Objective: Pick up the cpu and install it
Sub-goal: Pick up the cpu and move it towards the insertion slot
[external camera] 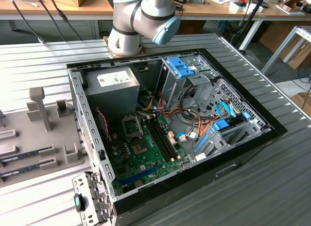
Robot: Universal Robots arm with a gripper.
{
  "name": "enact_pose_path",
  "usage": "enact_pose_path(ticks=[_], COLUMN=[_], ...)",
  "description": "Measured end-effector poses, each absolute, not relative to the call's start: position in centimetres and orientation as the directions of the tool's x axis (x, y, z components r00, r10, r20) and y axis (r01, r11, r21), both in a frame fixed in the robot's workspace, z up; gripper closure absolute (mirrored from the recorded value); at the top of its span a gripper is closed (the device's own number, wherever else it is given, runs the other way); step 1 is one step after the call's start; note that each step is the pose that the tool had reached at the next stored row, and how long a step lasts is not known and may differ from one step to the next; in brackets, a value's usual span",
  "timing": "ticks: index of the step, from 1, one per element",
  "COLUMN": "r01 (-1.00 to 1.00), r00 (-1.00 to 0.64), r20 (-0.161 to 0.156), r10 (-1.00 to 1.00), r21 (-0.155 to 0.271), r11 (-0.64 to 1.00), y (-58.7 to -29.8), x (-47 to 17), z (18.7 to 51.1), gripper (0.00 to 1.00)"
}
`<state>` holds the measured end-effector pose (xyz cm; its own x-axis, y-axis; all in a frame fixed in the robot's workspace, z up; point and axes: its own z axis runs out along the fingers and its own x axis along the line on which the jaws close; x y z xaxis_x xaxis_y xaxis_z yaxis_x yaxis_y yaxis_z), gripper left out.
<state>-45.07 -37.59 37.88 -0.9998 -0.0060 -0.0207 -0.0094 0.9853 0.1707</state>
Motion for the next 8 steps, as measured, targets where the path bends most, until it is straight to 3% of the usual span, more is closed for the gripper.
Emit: enact_pose_path(ticks=[8], r01=[-0.009], r00=[-1.000], r20=[-0.021], r10=[-0.006], r21=[0.186], r11=[0.982], y=[-37.59], x=[-45.07], z=[38.48], gripper=[0.53])
